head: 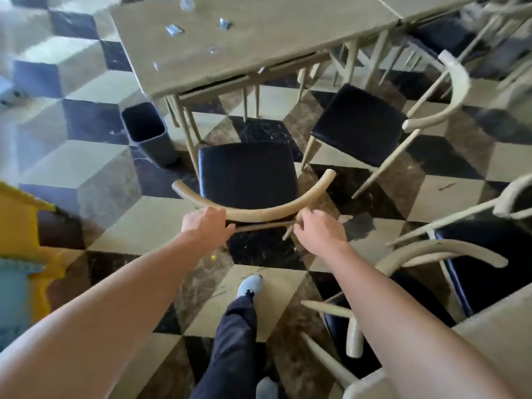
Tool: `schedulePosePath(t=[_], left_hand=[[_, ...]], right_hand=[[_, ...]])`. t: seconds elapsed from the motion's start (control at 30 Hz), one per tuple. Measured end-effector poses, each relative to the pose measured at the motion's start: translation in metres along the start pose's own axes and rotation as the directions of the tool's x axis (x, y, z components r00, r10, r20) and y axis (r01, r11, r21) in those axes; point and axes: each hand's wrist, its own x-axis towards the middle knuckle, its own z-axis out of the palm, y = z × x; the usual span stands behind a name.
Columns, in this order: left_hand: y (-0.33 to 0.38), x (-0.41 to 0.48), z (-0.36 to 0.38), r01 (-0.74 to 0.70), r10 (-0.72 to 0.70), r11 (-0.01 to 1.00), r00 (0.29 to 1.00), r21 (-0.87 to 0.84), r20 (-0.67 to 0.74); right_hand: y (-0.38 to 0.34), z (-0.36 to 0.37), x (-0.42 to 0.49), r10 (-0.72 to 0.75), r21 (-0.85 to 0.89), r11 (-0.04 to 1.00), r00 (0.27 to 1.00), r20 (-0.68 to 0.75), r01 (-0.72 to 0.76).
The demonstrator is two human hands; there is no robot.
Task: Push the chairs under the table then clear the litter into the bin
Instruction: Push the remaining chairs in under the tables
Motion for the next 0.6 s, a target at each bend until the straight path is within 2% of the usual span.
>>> schedulePosePath(t=[0.17,0.3,0.43,0.53,0.6], left_hand=[[0.011,-0.026,0.012,-0.041,0.040,0.999,0.999,-0.015,-0.035],[0.014,0.005,0.007,-0.080,0.067,0.992,0.990,-0.101,-0.127],[0.007,0.046,0.014,-0.140,0.119,0.988,0.958,-0.061,-0.260],[0.000,0.067,0.028,-0.137,0.130,0.990,0.973,-0.023,-0.188],[-0.006,0.078,0.047,-0.153,0.152,0.988,0.982,-0.003,-0.109]], right_hand=[[0.008,0.000,-0.015,-0.042,0.002,0.999,0.999,0.022,0.042],[0.003,0.002,0.018,-0.103,-0.013,0.995,0.993,-0.052,0.103],[-0.005,0.022,0.061,-0.246,-0.051,0.969,0.956,-0.162,0.241],[-0.005,0.040,0.091,-0.372,-0.117,0.927,0.916,-0.152,0.357],[0.000,0.055,0.104,-0.421,-0.151,0.901,0.904,-0.073,0.408]])
